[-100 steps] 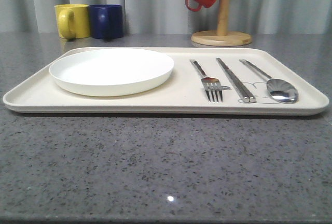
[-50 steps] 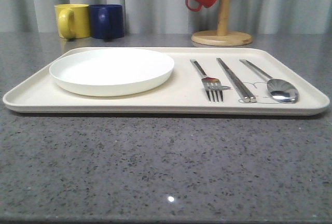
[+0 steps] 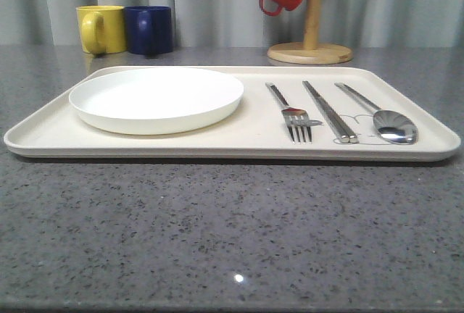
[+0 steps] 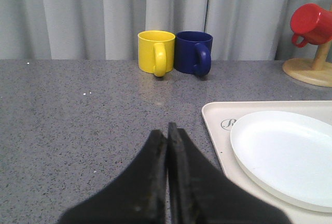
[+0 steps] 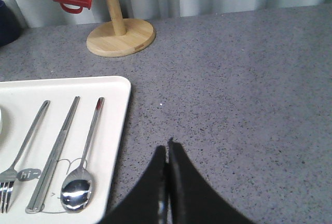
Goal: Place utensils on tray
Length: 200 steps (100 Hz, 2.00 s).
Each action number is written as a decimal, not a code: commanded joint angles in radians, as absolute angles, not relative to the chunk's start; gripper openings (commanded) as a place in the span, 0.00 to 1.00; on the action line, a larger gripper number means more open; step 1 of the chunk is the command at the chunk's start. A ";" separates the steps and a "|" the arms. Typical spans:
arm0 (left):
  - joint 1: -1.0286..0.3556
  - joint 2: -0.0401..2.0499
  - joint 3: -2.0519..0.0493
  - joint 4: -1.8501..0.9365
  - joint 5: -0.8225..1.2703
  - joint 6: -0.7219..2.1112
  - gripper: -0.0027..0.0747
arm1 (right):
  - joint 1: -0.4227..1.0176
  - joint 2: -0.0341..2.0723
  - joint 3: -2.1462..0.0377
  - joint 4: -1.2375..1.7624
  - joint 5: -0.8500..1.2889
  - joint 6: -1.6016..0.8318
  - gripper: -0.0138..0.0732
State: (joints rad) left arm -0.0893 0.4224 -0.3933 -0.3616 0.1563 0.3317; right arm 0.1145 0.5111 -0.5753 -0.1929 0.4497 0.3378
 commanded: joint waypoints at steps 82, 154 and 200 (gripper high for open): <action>-0.086 0.430 -0.422 -0.373 0.077 0.333 0.01 | 0.018 0.119 -0.212 0.033 0.037 0.031 0.08; -0.086 0.430 -0.422 -0.373 0.077 0.333 0.01 | 0.017 -0.031 0.010 0.032 -0.134 0.031 0.08; -0.086 0.430 -0.422 -0.373 0.077 0.333 0.01 | 0.017 -0.031 0.010 0.032 -0.134 0.031 0.08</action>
State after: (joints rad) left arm -0.0893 0.4224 -0.3933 -0.3616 0.1563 0.3317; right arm 0.0220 -0.0105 0.0274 0.0319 -0.0459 0.0429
